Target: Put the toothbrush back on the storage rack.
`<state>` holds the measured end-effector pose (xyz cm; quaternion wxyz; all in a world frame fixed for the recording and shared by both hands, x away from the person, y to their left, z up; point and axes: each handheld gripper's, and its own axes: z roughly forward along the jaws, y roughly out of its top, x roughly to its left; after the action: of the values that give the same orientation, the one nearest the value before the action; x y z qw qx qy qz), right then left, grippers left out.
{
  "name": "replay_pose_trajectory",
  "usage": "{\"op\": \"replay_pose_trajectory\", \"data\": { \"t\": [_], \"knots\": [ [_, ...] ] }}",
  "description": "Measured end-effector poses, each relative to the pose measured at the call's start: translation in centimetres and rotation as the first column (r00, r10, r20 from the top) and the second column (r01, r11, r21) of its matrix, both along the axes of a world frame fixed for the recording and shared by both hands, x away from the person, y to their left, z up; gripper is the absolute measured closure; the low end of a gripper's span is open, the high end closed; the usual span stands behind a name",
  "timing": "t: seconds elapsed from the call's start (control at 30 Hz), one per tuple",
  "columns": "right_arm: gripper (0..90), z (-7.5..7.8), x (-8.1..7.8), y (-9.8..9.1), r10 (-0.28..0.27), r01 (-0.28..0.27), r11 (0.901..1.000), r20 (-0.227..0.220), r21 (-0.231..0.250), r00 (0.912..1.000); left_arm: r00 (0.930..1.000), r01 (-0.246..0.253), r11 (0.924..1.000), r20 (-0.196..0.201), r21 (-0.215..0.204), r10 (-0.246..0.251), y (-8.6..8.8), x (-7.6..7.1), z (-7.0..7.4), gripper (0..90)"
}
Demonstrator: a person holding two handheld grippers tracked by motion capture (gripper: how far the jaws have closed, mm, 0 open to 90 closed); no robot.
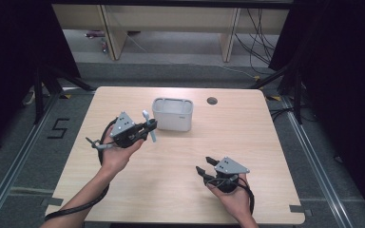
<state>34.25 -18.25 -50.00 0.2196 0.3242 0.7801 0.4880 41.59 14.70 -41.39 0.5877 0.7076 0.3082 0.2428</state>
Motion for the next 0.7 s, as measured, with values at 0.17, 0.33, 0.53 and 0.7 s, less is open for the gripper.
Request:
{"op": "replay_pose_trajectory", "data": {
  "t": [0.17, 0.33, 0.53, 0.7],
  "knots": [
    [46.6, -0.1, 0.1, -0.3, -0.011, 0.011, 0.9999, 0.026, -0.006, 0.9996, 0.9999, -0.007, 0.9999, 0.011, -0.008, 0.007, 0.1, 0.4, 0.1, 83.1],
    [46.5, -0.2, 0.1, -0.4, -0.018, 0.018, 0.9998, 0.027, 0.002, 0.9995, 0.9997, -0.015, 0.9999, 0.017, -0.007, 0.015, 0.1, 0.8, 0.2, 83.1],
    [46.5, -0.3, 0.0, -0.3, -0.02, 0.02, 0.9997, 0.002, 0.015, 0.9998, 0.9994, -0.02, 0.9998, 0.027, -0.002, 0.02, 0.0, 1.2, 0.4, 83.1],
    [46.4, -0.4, 0.0, -0.3, -0.014, 0.014, 0.9999, 0.009, 0.01, 0.9999, 0.9989, -0.025, 0.9997, 0.039, 0.002, 0.025, -0.1, 1.6, 0.7, 83.1]
  ]
}}
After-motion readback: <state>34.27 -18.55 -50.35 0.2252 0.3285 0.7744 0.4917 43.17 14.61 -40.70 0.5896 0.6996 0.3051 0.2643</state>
